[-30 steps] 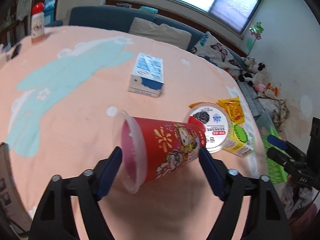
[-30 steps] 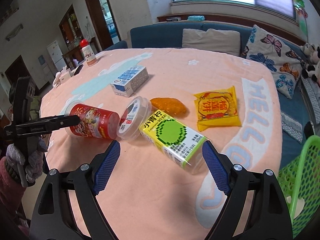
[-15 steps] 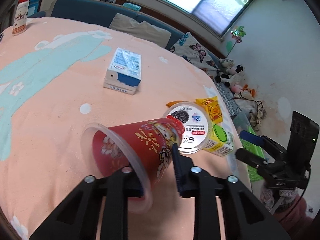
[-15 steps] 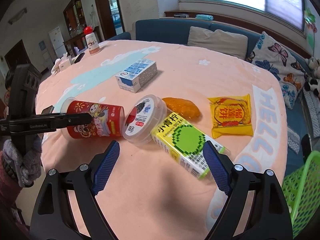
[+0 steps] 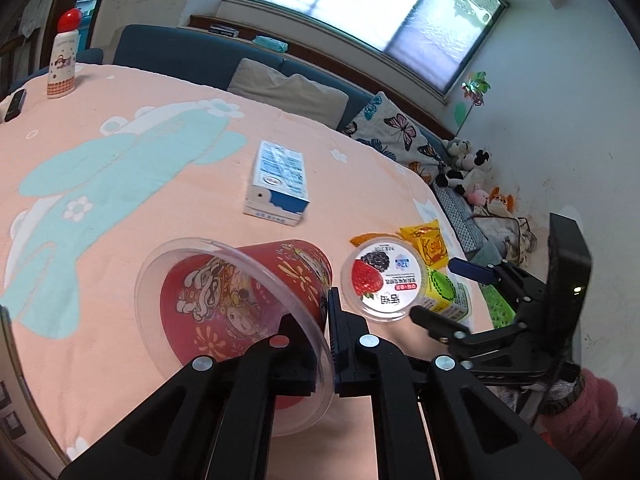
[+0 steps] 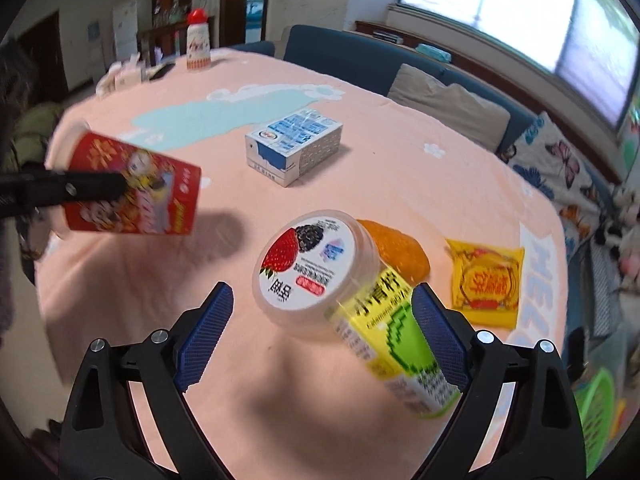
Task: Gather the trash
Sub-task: 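Grasp the clear berry-label cup with the right tool while the left tool holds the red cup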
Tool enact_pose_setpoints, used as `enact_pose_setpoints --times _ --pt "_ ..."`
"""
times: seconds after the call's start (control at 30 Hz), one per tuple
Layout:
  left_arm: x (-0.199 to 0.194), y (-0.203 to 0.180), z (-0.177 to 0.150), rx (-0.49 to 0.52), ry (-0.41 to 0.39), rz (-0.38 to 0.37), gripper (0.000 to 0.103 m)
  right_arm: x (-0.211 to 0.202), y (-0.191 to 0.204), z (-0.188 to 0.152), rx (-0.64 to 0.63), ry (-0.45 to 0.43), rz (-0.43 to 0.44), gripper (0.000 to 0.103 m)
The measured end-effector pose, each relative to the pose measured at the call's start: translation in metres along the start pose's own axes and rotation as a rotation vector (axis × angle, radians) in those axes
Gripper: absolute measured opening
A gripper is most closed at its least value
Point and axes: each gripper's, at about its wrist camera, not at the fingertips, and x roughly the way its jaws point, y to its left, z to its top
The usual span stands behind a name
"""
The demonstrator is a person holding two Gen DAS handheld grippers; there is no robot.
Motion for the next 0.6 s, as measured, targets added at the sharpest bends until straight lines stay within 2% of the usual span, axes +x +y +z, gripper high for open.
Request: enact_pose_setpoints --times 0.33,0.6 --pt "-0.005 0.016 -0.002 -0.038 -0.009 -0.008 0.005 0.036 0.025 0.007 -0.166 0.055 -0.118 0.095" --pt "-0.003 0.019 -0.004 -0.049 -0.004 -0.018 0.005 0.057 0.037 0.004 -0.265 0.081 -0.189 0.095"
